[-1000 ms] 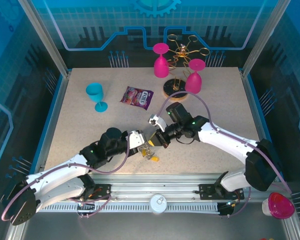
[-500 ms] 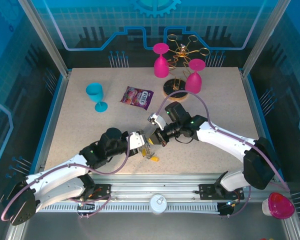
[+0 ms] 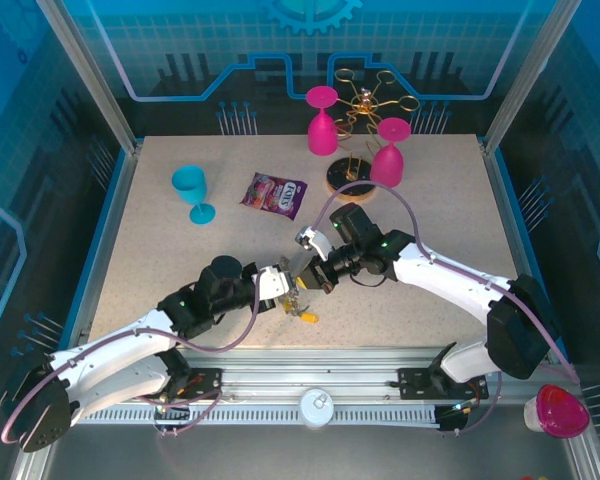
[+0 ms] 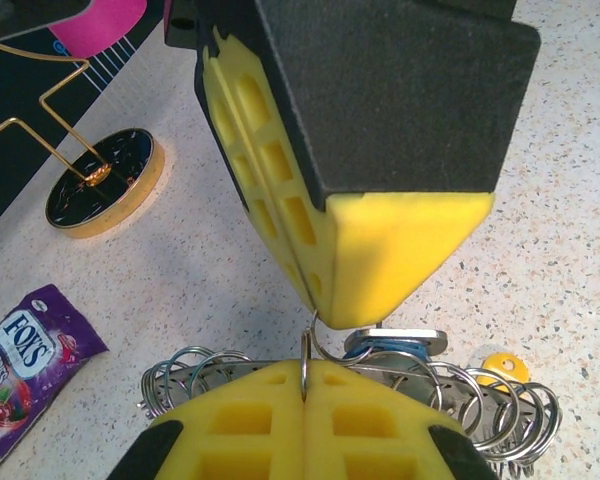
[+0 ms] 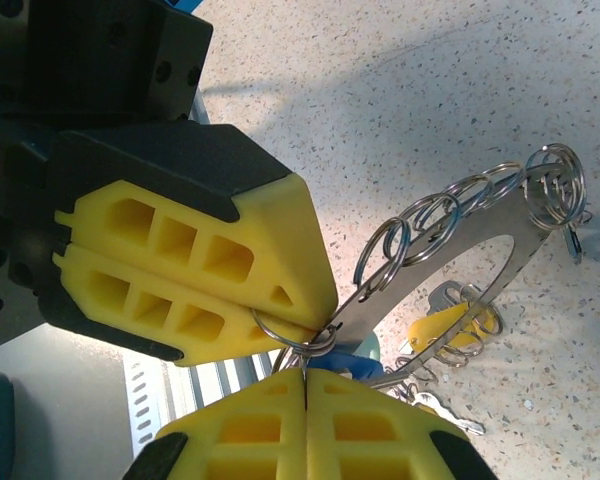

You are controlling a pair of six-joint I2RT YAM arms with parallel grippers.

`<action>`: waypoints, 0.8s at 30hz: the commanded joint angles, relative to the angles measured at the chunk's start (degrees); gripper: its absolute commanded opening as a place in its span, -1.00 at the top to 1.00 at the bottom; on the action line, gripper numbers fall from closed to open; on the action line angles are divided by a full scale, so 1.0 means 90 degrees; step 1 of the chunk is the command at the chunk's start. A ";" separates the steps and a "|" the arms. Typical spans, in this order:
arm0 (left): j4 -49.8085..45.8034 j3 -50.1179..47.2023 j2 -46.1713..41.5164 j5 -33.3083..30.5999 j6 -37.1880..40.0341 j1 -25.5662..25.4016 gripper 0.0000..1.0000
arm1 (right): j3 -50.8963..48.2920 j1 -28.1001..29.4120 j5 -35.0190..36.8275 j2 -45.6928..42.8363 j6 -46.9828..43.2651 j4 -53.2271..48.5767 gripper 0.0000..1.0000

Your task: Put the keys on the keyring

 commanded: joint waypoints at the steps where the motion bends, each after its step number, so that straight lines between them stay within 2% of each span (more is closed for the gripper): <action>1: 0.0220 -0.0019 -0.0203 0.0177 0.0366 -0.0115 1.00 | 0.0250 0.0047 0.0196 -0.0078 -0.0672 -0.0570 1.00; 6: 0.0273 -0.0111 -0.0200 0.0067 0.0681 -0.0195 1.00 | 0.0268 0.0038 0.0226 -0.0030 -0.1111 -0.0919 1.00; 13: 0.0236 -0.0156 -0.0205 0.0071 0.0832 -0.0249 1.00 | 0.0280 0.0038 -0.0138 -0.0075 -0.1134 -0.0738 1.00; 24: 0.0236 -0.0159 -0.0171 0.0060 0.0894 -0.0276 1.00 | 0.0326 0.0049 -0.0269 -0.0075 -0.1050 -0.0514 1.00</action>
